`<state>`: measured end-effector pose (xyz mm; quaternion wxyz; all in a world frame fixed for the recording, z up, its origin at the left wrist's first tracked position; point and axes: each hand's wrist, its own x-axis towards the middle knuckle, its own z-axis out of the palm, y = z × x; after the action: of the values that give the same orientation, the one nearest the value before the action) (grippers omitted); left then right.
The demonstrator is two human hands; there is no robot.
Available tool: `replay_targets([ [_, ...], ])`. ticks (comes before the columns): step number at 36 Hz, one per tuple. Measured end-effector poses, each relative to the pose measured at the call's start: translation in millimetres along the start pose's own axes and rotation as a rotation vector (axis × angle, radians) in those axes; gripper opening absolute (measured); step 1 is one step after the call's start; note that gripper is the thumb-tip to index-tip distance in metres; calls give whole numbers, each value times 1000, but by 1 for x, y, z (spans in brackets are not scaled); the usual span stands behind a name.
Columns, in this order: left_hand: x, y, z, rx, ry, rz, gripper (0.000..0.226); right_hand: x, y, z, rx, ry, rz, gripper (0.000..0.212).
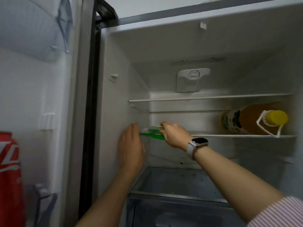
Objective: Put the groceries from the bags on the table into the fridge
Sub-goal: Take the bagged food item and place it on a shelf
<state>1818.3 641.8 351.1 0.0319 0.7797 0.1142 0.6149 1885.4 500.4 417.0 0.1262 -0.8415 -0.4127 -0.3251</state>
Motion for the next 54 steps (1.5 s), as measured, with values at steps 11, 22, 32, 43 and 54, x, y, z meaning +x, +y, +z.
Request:
replay_targets([
  [11,-9,-1,-3,248,-362,93,77,15,2,13,-115,-196,-29,51],
  [22,-17,18,-17,53,-300,-149,68,-42,2,38,-77,325,-88,52],
  [32,-122,73,-62,-259,-138,-231,52,-183,-24,49,490,460,144,49],
  [43,-325,115,-163,-173,-435,-484,41,-393,-88,74,951,53,305,26],
  [54,-514,72,-392,267,-606,-815,37,-548,-228,91,982,-719,41,27],
])
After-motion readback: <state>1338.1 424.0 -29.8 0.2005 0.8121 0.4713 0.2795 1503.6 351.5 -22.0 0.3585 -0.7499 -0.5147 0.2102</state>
